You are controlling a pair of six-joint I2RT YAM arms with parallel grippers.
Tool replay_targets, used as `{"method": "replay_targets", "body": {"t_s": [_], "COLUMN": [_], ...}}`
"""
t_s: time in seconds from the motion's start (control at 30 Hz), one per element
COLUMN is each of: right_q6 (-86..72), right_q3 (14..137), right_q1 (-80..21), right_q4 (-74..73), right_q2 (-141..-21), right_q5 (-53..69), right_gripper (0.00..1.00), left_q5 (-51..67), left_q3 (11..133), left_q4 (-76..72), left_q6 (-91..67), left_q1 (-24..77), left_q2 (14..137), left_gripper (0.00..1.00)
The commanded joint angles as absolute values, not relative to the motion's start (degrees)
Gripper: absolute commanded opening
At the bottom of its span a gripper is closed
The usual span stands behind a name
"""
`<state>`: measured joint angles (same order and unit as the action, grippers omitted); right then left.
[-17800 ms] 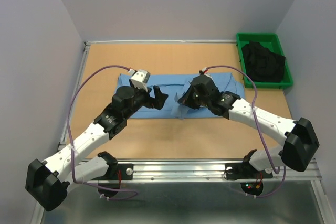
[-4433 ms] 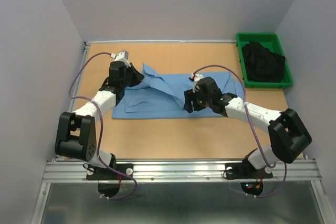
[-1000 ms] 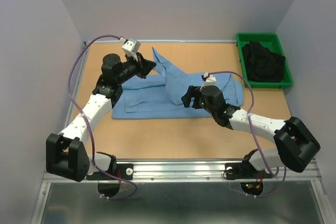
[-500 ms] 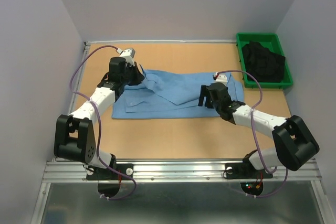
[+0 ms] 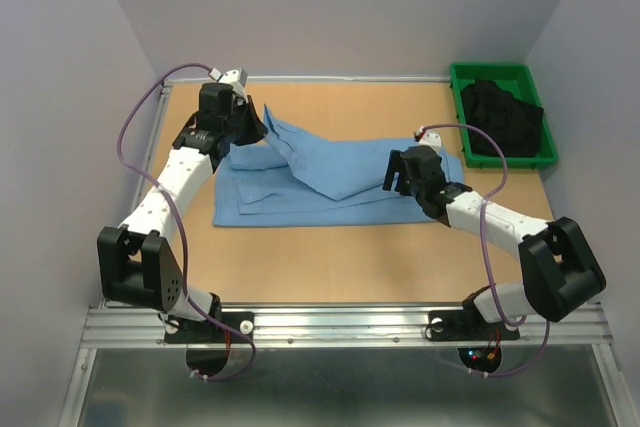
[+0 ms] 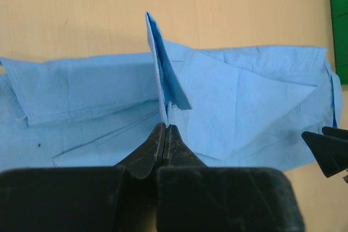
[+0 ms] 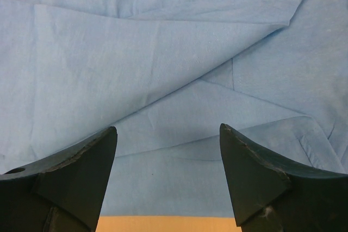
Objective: Fold and stack the long sleeve shirts
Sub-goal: Fold the shirt
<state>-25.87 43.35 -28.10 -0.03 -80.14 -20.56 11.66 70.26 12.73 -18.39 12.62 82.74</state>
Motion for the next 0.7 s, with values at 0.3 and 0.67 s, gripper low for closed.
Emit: {"method": "replay_targets", "body": {"t_s": [0.3,0.67], "right_q6": [-24.5,-24.9], "right_q3": [46.6,50.9], "right_q1": [-27.7,-26.0], "right_q4": [0.5,0.1], "right_q2": [-80.2,-81.8], "right_q5": [-22.1,-16.6], "right_gripper": [0.8,0.81], "left_q5": [8.4,-3.2], "left_q3": [64.4,61.8], "left_q4": [14.8,10.4], "left_q6": [-20.4,-17.1], "left_q1": [11.8,7.7], "left_q2": [81.2,81.4], "left_gripper": [0.0,0.59]}}
